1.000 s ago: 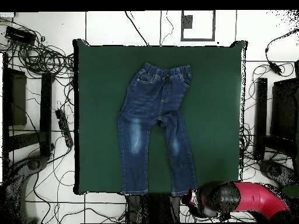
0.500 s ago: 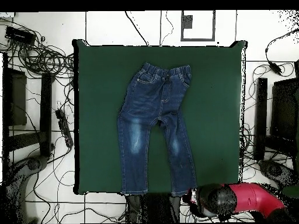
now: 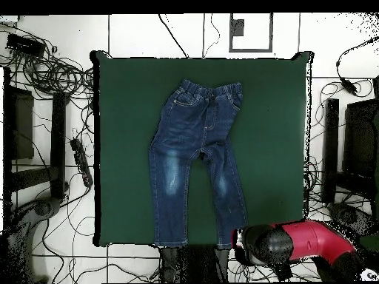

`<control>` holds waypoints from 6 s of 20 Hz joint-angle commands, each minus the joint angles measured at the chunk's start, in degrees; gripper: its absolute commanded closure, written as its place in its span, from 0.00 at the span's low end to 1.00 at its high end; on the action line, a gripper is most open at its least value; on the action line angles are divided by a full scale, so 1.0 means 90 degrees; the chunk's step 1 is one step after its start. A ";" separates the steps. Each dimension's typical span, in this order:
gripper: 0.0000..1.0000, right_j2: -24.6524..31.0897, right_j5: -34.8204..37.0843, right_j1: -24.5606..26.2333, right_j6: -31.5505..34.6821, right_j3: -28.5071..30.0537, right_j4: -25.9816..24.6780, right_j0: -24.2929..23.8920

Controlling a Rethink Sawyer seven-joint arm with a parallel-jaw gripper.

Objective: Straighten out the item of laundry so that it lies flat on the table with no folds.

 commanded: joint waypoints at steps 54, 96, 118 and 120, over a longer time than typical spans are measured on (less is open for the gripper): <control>0.00 -0.0048 0.1581 0.1915 -0.1325 -0.2095 -0.0751 0.1218; 1.00 -0.0240 0.1665 0.2076 -0.1649 -0.2574 -0.0675 0.1328; 1.00 -0.0514 0.1325 0.1770 -0.1042 -0.2073 -0.0979 0.1505; 1.00 -0.0549 0.1380 0.1708 -0.0983 -0.2049 -0.0953 0.1545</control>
